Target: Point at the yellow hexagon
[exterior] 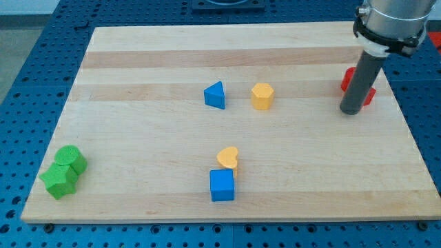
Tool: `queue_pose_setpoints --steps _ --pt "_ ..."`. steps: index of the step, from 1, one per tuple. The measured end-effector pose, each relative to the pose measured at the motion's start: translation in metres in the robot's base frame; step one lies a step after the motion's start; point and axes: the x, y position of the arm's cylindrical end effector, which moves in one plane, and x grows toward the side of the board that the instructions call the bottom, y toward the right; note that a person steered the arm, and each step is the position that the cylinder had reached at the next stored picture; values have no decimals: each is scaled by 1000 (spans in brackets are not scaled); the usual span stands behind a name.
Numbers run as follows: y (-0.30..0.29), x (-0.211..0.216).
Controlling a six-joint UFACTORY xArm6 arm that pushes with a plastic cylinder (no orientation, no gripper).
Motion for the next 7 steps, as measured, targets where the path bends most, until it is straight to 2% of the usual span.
queue_pose_setpoints --steps 2,4,7 --pt "-65 3" --pt "-61 -13" --pt "-42 -78"
